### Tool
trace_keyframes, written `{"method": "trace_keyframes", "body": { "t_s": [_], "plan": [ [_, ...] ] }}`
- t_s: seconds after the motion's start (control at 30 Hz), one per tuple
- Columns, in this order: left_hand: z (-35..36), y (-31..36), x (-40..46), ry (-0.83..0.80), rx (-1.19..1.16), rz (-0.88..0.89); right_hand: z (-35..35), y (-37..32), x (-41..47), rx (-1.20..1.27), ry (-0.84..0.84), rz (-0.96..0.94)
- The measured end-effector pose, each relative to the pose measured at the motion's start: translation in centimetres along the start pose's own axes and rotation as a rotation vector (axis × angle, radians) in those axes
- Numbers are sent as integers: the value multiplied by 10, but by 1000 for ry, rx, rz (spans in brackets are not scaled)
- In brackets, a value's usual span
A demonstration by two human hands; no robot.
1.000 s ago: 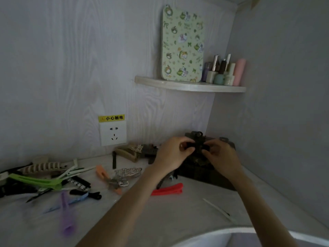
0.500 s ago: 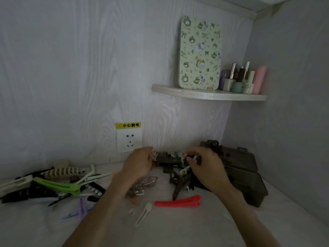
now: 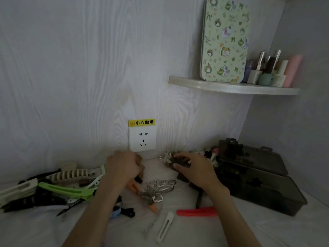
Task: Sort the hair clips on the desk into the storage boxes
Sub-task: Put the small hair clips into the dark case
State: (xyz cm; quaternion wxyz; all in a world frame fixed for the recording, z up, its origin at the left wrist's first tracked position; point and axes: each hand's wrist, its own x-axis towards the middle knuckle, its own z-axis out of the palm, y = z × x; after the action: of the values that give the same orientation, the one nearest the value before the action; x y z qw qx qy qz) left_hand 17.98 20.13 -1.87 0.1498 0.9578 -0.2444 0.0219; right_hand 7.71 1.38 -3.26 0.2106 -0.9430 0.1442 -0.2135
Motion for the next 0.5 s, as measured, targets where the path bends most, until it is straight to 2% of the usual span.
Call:
{"method": "trace_keyframes", "body": {
  "t_s": [0.1,0.27,0.33,0.4,0.5],
  "plan": [
    [-3,-4,5,-21,-51,-35,1,-5,-2,240,-182,4],
    [-11,0,9,31,-152,-14,13,-34,-11,469,-436,-138],
    [-15,6,10,25,-249,55,12,-41,-12,576,-488,-164],
    [-17,12,14,-46,-335,192,14,-41,-12,637,-523,-154],
    [-17,27,23,-220,-342,318,12,-35,-12,525,-471,-188]
  ]
}}
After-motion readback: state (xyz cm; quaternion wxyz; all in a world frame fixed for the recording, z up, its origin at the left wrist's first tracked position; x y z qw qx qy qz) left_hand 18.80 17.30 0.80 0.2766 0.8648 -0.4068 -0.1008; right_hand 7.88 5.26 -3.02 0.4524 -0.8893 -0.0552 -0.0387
